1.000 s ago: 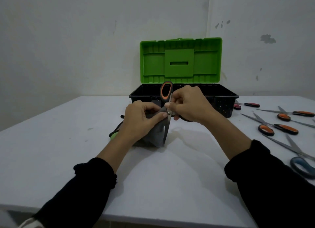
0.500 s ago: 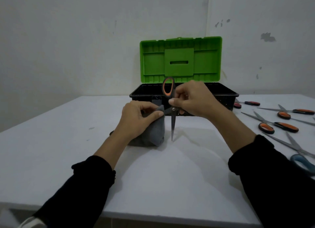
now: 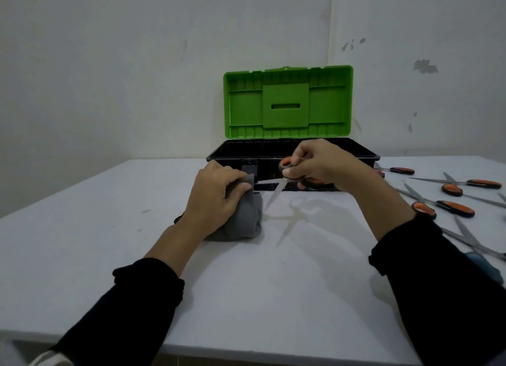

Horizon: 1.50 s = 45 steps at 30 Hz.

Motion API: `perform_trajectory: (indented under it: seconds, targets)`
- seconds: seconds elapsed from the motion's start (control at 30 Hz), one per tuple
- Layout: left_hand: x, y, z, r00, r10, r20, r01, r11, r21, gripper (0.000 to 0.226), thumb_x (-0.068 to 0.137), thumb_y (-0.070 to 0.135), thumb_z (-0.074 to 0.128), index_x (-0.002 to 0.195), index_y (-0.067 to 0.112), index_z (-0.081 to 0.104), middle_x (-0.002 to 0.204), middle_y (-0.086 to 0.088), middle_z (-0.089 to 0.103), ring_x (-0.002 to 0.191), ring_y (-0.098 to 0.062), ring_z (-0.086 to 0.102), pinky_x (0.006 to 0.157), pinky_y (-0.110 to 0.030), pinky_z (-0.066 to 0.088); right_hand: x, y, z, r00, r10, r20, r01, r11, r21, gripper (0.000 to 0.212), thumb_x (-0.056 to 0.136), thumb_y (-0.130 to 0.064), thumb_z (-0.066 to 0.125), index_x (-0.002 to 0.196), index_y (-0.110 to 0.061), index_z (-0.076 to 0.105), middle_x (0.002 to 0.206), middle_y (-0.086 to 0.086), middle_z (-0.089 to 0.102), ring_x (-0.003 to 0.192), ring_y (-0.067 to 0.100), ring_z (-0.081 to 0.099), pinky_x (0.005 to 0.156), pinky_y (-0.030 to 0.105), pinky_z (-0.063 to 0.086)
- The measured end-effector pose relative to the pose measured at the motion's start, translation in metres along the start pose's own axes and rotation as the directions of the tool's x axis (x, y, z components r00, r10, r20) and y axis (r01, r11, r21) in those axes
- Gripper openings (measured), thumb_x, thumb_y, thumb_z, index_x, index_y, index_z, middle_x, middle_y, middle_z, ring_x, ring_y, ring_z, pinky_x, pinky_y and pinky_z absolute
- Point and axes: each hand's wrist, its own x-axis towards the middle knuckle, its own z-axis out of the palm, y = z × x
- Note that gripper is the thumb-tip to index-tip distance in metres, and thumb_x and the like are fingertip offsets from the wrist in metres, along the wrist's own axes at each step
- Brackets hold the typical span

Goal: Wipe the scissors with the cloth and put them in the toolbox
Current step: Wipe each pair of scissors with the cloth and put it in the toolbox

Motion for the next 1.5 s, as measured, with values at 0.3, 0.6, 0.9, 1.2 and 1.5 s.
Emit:
perform_trajectory:
  seconds: [0.3, 0.6, 0.9, 1.2, 1.5]
  targets:
    - [-0.002, -0.011, -0.002, 0.951, -0.302, 0.061, 0.308, 0.929, -0.206, 0.014, 0.089, 0.022, 0.059, 0.092, 0.016, 0.072, 0.079, 0.005, 0.068, 0.077, -0.011, 0.06, 0.071, -0.024, 0.048, -0.002, 0.014, 0.001, 0.963, 0.006, 0.271, -0.169, 0.794, 0.584, 0.01, 0.087, -0.008, 0.059, 0.089, -0.002, 0.066, 0.081, 0.008, 0.073, 0.077, 0.014, 0.07, 0.072, 0.019, 0.058]
    - [0.005, -0.003, -0.005, 0.859, -0.504, -0.085, 0.427, 0.799, -0.423, 0.01, 0.079, 0.024, 0.072, 0.088, 0.025, 0.073, 0.08, 0.018, 0.067, 0.072, 0.01, 0.061, 0.068, -0.009, 0.047, 0.001, 0.014, 0.027, 0.999, 0.042, -0.005, -0.035, 0.901, 0.433, 0.012, 0.078, -0.009, 0.073, 0.084, -0.001, 0.067, 0.069, 0.009, 0.064, 0.055, 0.011, 0.061, 0.053, 0.018, 0.052]
    - [0.001, 0.008, 0.006, 0.957, -0.269, -0.109, 0.247, 0.952, -0.181, 0.029, 0.072, 0.039, 0.068, 0.09, 0.018, 0.076, 0.085, 0.002, 0.073, 0.075, -0.004, 0.062, 0.077, -0.017, 0.045, -0.003, -0.003, 0.054, 0.994, 0.106, 0.023, -0.097, 0.782, 0.616, 0.007, 0.087, -0.006, 0.063, 0.08, -0.003, 0.064, 0.067, 0.009, 0.062, 0.054, 0.012, 0.06, 0.054, 0.018, 0.055]
    - [0.001, 0.001, 0.005, 0.871, -0.481, 0.1, 0.479, 0.785, -0.393, 0.027, 0.067, 0.057, 0.063, 0.078, 0.034, 0.072, 0.074, 0.015, 0.069, 0.083, -0.013, 0.064, 0.088, -0.054, 0.047, -0.004, -0.001, 0.058, 0.998, -0.034, -0.055, 0.056, 0.876, 0.479, 0.014, 0.087, -0.006, 0.063, 0.089, 0.007, 0.066, 0.066, 0.01, 0.062, 0.052, 0.01, 0.061, 0.053, 0.017, 0.051]
    - [0.003, 0.002, 0.002, 0.831, -0.526, 0.179, 0.545, 0.705, -0.454, 0.042, 0.058, 0.067, 0.065, 0.076, 0.03, 0.072, 0.078, 0.008, 0.071, 0.089, -0.019, 0.066, 0.09, -0.057, 0.046, -0.002, -0.003, 0.062, 0.993, -0.071, -0.097, 0.107, 0.889, 0.446, 0.011, 0.087, -0.008, 0.064, 0.077, -0.003, 0.065, 0.065, 0.006, 0.063, 0.051, 0.007, 0.06, 0.053, 0.018, 0.05]
